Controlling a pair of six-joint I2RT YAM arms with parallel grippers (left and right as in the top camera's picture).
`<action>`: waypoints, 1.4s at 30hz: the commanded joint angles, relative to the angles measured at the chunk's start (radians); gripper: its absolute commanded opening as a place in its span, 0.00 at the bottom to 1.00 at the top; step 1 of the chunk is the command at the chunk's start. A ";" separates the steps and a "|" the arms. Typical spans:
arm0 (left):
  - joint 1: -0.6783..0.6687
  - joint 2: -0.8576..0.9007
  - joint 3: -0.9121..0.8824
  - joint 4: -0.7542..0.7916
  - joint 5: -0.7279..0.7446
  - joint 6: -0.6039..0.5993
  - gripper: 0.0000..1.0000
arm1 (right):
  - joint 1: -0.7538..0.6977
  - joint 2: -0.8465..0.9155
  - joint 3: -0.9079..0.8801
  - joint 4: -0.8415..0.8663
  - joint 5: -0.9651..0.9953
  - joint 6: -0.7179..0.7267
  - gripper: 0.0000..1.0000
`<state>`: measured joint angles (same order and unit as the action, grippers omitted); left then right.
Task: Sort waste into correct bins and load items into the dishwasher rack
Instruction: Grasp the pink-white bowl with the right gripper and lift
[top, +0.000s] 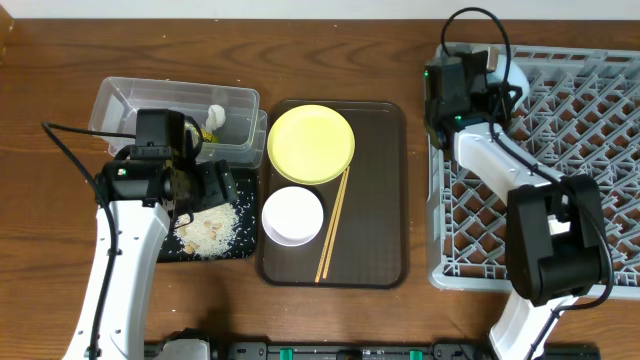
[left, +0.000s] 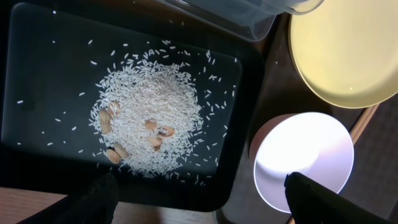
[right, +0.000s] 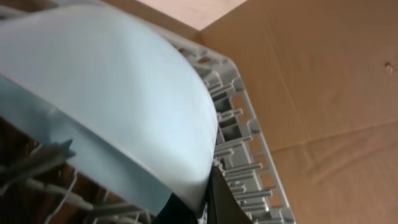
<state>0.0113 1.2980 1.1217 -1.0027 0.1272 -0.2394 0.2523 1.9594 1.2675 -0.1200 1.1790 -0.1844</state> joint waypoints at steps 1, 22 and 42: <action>0.005 -0.005 -0.005 -0.003 -0.008 -0.010 0.88 | 0.043 -0.006 -0.004 -0.084 -0.091 0.149 0.04; 0.005 -0.005 -0.005 -0.003 -0.011 -0.018 0.88 | 0.076 -0.462 -0.004 -0.322 -1.320 0.293 0.69; 0.096 -0.005 -0.005 -0.085 -0.233 -0.230 0.89 | 0.433 -0.087 -0.007 -0.453 -1.498 0.427 0.55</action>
<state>0.1017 1.2980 1.1213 -1.0805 -0.0834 -0.4526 0.6579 1.8240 1.2610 -0.5682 -0.3153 0.1791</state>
